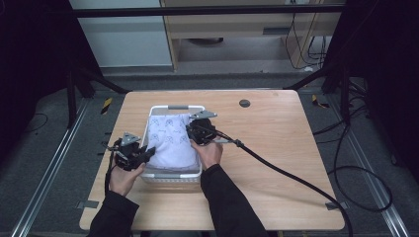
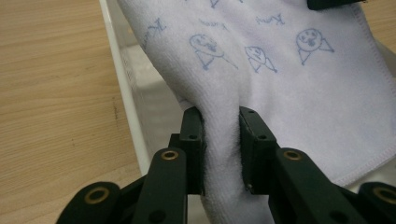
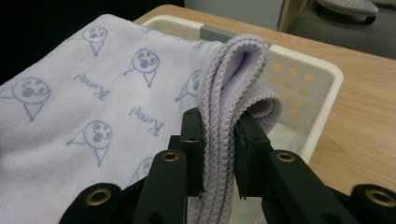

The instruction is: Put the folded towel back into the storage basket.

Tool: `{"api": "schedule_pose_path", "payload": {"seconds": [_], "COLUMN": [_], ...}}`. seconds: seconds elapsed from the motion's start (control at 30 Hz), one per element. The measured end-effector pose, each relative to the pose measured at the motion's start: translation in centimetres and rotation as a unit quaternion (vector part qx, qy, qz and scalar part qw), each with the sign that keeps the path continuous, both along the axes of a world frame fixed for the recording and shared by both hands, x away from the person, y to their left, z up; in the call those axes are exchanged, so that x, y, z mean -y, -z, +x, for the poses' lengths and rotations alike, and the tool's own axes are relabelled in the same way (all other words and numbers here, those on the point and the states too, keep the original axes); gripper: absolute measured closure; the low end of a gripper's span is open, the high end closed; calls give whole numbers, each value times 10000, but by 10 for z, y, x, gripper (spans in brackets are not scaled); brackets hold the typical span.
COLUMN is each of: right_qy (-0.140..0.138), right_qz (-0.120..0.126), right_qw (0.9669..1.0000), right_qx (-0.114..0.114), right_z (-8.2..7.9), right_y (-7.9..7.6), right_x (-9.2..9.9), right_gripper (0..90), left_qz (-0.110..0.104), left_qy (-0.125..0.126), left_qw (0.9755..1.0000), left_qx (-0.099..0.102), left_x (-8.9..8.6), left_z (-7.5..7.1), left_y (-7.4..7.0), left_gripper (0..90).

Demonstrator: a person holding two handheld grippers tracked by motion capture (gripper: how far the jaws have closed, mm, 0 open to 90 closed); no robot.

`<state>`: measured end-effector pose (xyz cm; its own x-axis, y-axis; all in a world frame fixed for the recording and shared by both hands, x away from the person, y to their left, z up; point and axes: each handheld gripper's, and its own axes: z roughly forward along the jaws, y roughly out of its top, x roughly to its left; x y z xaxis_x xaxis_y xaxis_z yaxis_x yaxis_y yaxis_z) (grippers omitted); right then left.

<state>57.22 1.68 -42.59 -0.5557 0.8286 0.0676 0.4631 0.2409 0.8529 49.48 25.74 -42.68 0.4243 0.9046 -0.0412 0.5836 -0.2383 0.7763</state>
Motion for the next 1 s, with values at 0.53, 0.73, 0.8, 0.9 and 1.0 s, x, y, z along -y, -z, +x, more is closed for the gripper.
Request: {"api": "schedule_pose_path", "payload": {"seconds": [0.53,0.73,0.8,0.9,1.0], "right_qy": [168,101,48,9,-6], "right_qz": [-46,69,188,253,183], "right_qw": [9989,9988,9990,9991,9990], "right_qx": [433,473,401,352,402], "right_z": [-8,-16,-19,-25,-32], "right_y": [-11,-18,-21,-22,-22], "right_x": [27,54,66,83,101], "right_gripper": [480,352,300,246,217], "left_qz": [-237,-335,-382,-401,-372], "left_qy": [-276,-206,-170,-125,-107], "left_qw": [9991,9985,9983,9979,9977], "left_qx": [230,382,406,485,553], "left_x": [-16,-18,-19,-22,-24], "left_z": [-9,-16,-17,-19,-20], "left_y": [-12,-21,-23,-25,-25], "left_gripper": [612,585,566,526,467]}}
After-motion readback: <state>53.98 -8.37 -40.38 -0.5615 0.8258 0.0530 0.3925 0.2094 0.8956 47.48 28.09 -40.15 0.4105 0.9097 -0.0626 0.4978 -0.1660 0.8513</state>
